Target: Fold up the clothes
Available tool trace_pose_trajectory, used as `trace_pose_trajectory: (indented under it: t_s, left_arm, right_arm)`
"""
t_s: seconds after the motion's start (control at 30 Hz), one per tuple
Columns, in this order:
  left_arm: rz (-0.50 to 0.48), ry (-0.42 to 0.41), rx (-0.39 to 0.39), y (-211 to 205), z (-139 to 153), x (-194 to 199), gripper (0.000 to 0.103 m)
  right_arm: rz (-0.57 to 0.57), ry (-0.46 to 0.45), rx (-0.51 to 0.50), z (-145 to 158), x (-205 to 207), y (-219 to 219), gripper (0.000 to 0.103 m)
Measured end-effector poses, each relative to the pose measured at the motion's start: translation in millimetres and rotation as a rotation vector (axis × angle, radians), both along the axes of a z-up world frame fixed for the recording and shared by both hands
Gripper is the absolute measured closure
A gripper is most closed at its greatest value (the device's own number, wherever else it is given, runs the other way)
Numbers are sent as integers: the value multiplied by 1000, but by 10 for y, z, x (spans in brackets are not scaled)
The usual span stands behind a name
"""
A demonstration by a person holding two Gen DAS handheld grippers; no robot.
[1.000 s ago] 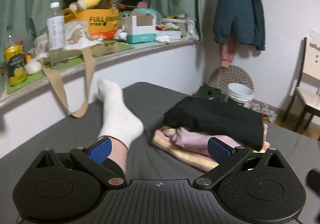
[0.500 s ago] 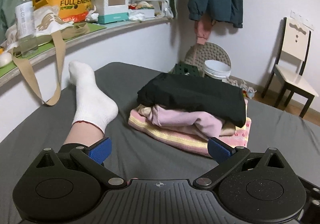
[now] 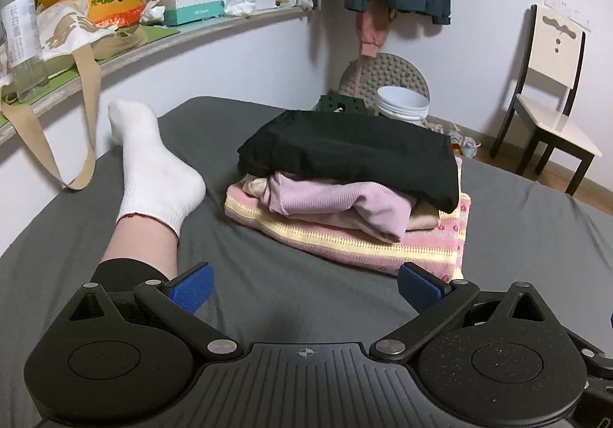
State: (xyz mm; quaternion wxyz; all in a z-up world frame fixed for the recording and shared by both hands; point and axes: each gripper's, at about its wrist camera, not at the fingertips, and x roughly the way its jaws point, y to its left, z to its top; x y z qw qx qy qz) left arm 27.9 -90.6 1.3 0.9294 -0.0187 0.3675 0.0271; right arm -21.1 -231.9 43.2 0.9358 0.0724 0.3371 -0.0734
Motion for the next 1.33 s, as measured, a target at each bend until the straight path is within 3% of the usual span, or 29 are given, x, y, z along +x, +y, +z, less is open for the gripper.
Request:
trace_pose_trajectory:
  t_s: [1.33]
  left_arm:
    - [-40, 38, 15, -77, -48, 22, 1]
  right_arm:
    - [4, 82, 17, -129, -17, -13, 0]
